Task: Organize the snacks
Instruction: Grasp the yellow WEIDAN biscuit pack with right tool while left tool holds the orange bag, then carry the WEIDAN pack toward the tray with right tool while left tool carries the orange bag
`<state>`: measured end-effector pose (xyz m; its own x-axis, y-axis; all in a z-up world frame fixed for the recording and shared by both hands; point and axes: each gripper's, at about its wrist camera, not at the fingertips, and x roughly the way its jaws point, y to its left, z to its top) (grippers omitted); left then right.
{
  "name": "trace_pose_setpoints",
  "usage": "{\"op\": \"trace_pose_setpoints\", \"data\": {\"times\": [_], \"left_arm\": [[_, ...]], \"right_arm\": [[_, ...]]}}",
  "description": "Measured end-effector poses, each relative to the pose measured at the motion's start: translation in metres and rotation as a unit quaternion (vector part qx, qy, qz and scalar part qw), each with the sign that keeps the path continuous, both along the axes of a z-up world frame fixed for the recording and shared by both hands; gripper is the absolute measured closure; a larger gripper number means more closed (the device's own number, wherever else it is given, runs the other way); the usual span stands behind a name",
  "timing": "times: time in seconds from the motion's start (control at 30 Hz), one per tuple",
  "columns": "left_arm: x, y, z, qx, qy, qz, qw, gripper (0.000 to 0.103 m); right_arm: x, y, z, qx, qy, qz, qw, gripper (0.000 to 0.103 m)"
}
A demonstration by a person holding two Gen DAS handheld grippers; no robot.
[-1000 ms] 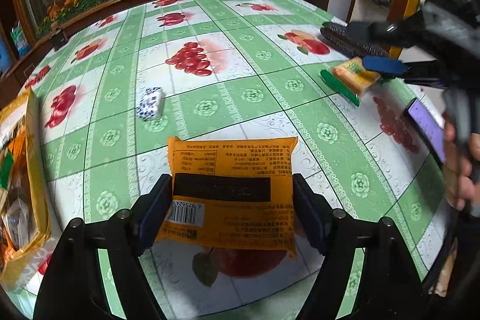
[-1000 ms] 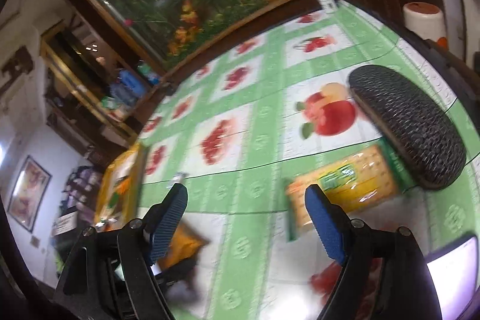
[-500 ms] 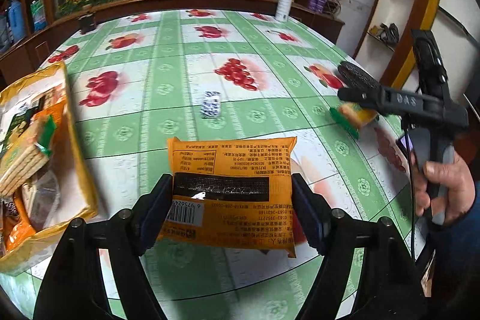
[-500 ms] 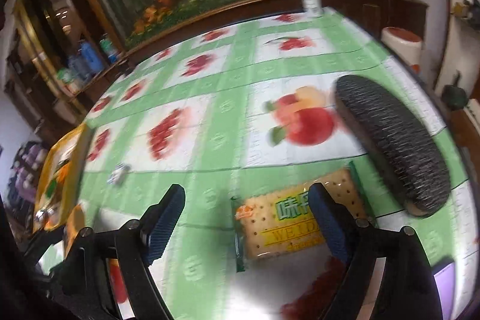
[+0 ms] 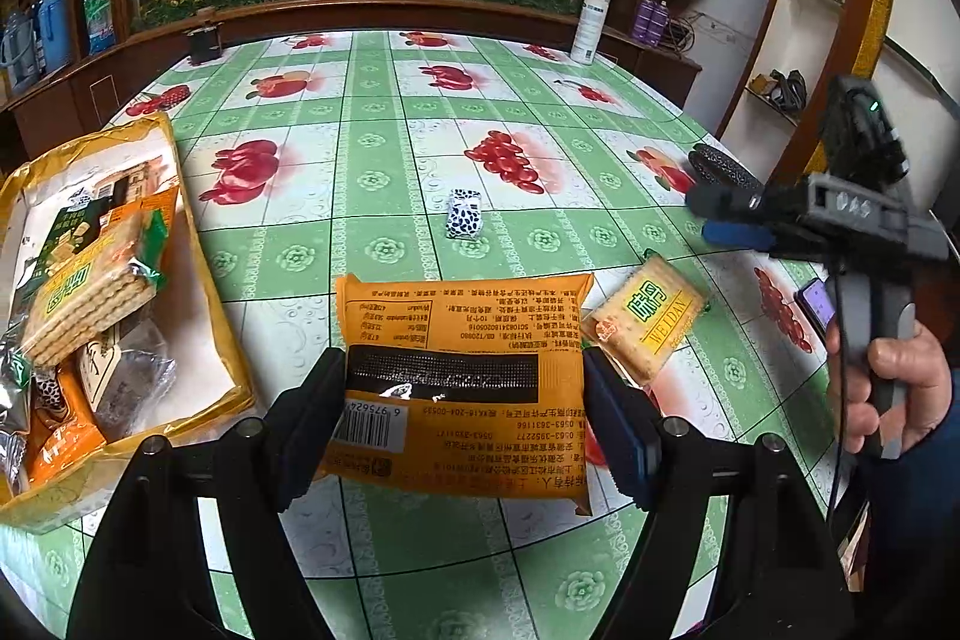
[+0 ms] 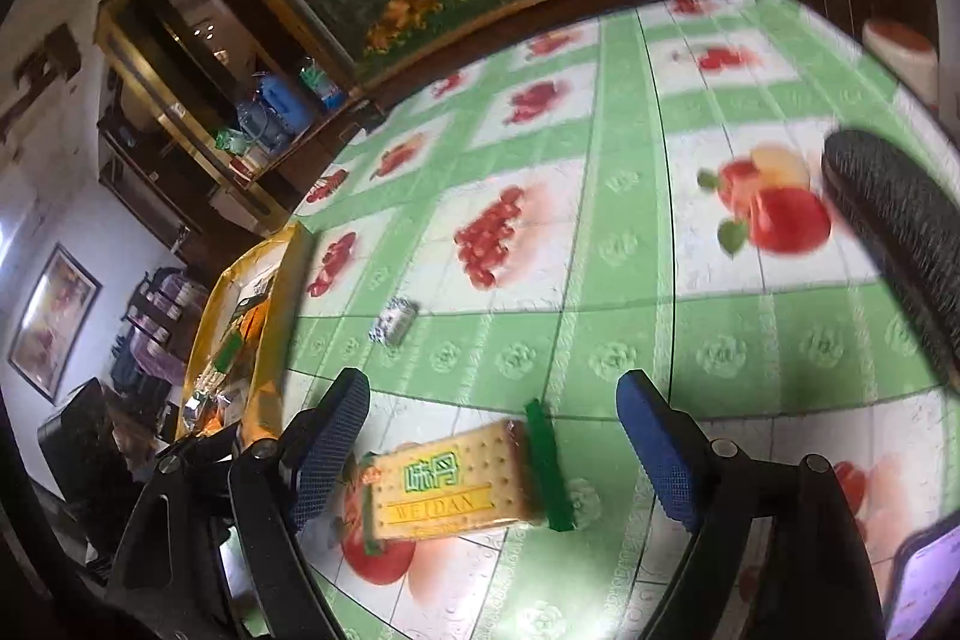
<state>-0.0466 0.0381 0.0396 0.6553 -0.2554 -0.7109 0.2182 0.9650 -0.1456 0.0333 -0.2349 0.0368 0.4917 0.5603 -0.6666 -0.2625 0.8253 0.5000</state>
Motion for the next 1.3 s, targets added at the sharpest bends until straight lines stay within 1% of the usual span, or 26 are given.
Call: {"op": "trace_pose_setpoints", "data": {"times": [0.13, 0.3, 0.37, 0.47, 0.5, 0.57, 0.63, 0.7, 0.73, 0.83, 0.9, 0.97, 1.0, 1.03, 1.07, 1.1, 1.13, 1.17, 1.2, 1.3], "left_arm": [[-0.001, 0.001, -0.001, 0.002, 0.0, 0.002, 1.0, 0.026], [-0.002, 0.006, 0.001, 0.001, -0.003, 0.006, 1.0, 0.026], [-0.003, 0.008, 0.002, -0.001, -0.004, 0.008, 1.0, 0.026], [-0.003, 0.013, 0.002, -0.004, -0.005, 0.011, 0.9999, 0.026], [-0.003, 0.014, 0.003, -0.005, -0.005, 0.013, 0.9999, 0.026], [-0.003, 0.015, 0.003, -0.007, -0.006, 0.014, 0.9999, 0.026], [-0.004, 0.014, 0.004, -0.007, -0.008, 0.015, 0.9998, 0.026], [-0.006, 0.013, 0.005, -0.005, -0.009, 0.013, 0.9999, 0.026], [-0.008, 0.012, 0.006, -0.003, -0.011, 0.013, 0.9999, 0.026], [-0.013, 0.013, 0.008, 0.002, -0.014, 0.013, 0.9998, 0.026], [-0.015, 0.014, 0.009, 0.002, -0.015, 0.016, 0.9998, 0.026], [-0.014, 0.016, 0.009, 0.002, -0.014, 0.018, 0.9997, 0.026], [-0.014, 0.016, 0.009, 0.001, -0.014, 0.019, 0.9997, 0.026], [-0.014, 0.016, 0.009, 0.001, -0.014, 0.019, 0.9997, 0.026], [-0.013, 0.015, 0.009, 0.001, -0.014, 0.019, 0.9997, 0.026], [-0.013, 0.015, 0.008, 0.001, -0.014, 0.019, 0.9997, 0.026], [-0.012, 0.014, 0.008, 0.0, -0.014, 0.018, 0.9997, 0.026], [-0.011, 0.013, 0.008, 0.0, -0.014, 0.018, 0.9997, 0.026], [-0.01, 0.012, 0.008, 0.001, -0.013, 0.018, 0.9998, 0.026], [-0.008, 0.007, 0.007, 0.004, -0.013, 0.017, 0.9998, 0.026]], "right_arm": [[0.0, 0.002, -0.016, 0.002, 0.026, 0.007, 1.0, 0.016], [-0.013, 0.016, -0.017, 0.004, 0.032, 0.047, 0.998, 0.016], [-0.021, 0.024, -0.02, 0.0, 0.045, 0.074, 0.996, 0.016], [-0.043, 0.042, -0.021, -0.009, 0.058, 0.145, 0.988, 0.016], [-0.054, 0.05, -0.018, -0.012, 0.059, 0.18, 0.982, 0.017], [-0.068, 0.058, -0.008, -0.028, 0.039, 0.215, 0.976, 0.018], [-0.074, 0.064, 0.007, -0.057, -0.001, 0.225, 0.973, 0.018], [-0.073, 0.071, 0.015, -0.11, -0.043, 0.217, 0.969, 0.017], [-0.071, 0.08, 0.015, -0.149, -0.068, 0.221, 0.961, 0.017], [-0.065, 0.097, 0.002, -0.211, -0.088, 0.238, 0.944, 0.017], [-0.054, 0.105, -0.007, -0.219, -0.088, 0.255, 0.938, 0.018], [-0.047, 0.106, -0.013, -0.221, -0.086, 0.256, 0.937, 0.018], [-0.044, 0.106, -0.016, -0.218, -0.082, 0.256, 0.938, 0.02], [-0.037, 0.105, -0.02, -0.21, -0.075, 0.254, 0.941, 0.022], [-0.032, 0.104, -0.024, -0.199, -0.066, 0.247, 0.946, 0.026], [-0.03, 0.106, -0.026, -0.195, -0.067, 0.24, 0.949, 0.032], [-0.031, 0.107, -0.025, -0.191, -0.069, 0.234, 0.951, 0.046], [-0.033, 0.108, -0.024, -0.188, -0.07, 0.23, 0.952, 0.052], [-0.035, 0.108, -0.024, -0.185, -0.069, 0.223, 0.955, 0.055], [-0.039, 0.113, -0.024, -0.187, -0.078, 0.204, 0.958, 0.055]]}}
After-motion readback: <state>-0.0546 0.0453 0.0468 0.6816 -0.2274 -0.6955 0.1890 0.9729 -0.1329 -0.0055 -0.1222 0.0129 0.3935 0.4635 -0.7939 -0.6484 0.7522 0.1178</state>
